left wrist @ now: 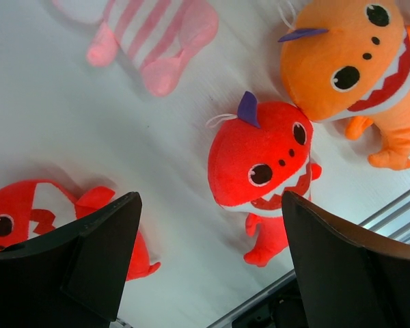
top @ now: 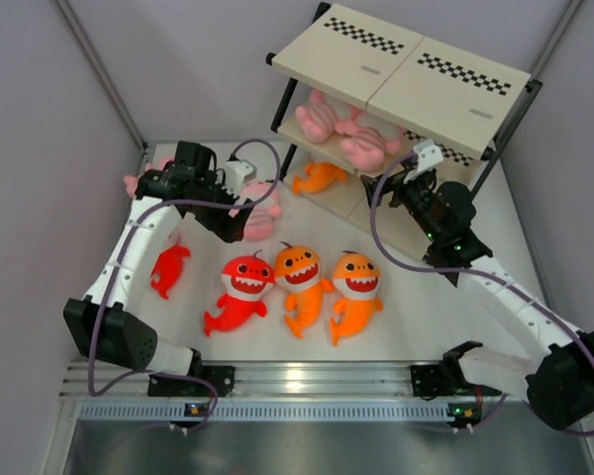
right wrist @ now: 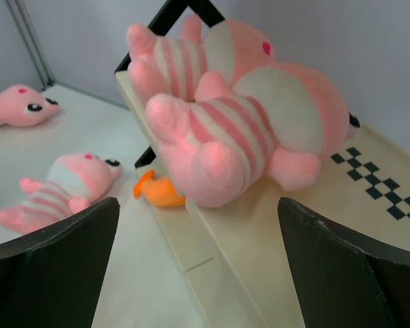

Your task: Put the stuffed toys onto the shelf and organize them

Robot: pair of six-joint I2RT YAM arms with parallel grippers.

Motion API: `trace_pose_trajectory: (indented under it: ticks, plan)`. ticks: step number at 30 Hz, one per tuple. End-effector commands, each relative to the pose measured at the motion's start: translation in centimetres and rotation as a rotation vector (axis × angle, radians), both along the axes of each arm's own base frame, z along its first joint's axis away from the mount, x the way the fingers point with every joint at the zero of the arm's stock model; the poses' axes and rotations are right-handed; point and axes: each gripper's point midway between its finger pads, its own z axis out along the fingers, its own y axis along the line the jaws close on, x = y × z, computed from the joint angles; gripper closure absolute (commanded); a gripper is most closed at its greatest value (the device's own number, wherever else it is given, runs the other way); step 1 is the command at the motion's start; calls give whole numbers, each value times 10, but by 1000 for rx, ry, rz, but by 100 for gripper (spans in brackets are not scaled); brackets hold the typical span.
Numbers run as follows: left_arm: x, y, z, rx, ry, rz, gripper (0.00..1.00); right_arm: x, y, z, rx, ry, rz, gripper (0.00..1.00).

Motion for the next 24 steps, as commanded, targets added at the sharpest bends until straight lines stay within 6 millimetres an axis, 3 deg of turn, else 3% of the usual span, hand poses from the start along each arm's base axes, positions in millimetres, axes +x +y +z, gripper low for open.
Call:
trace_pose_trajectory:
  ticks: [1, 3, 5, 6, 10, 11, 12, 14, 15, 17, 20, 23, 24]
  plan:
    - [18, 9, -8, 34, -42, 27, 10, -14, -5, 11, -45, 40, -19, 1]
    - [25, 21, -13, 56, -47, 62, 10, -20, -5, 8, -73, 77, -9, 1]
    - [36, 37, -22, 80, -43, 117, 9, -29, -4, 17, -97, 73, 5, 1]
    - [42, 53, -26, 90, -37, 164, 9, -34, -3, 10, -130, 106, 15, 1]
    - [74, 108, -41, 199, -40, 321, 9, -54, 6, 13, -229, 106, 58, 1]
    - [84, 114, -43, 216, -60, 342, 9, -59, 12, 15, -241, 94, 81, 1]
    - [93, 136, -38, 248, -79, 401, 9, -63, 14, 18, -239, 83, 93, 1]
    - [108, 146, -51, 275, -53, 423, 10, -67, 18, 17, -240, 79, 114, 1]
    - [118, 145, -48, 262, -65, 409, 11, -68, 19, 18, -238, 74, 117, 0]
    - [129, 129, -65, 199, -31, 319, 11, -74, 26, 16, -238, 66, 161, 1]
    - [148, 124, -76, 201, -17, 303, 11, -76, 28, 10, -250, 81, 173, 1]
    - [179, 140, -76, 260, -46, 402, 10, -82, 30, 8, -254, 89, 184, 1]
    - [196, 157, -69, 305, -79, 463, 10, -84, 28, 10, -249, 83, 185, 1]
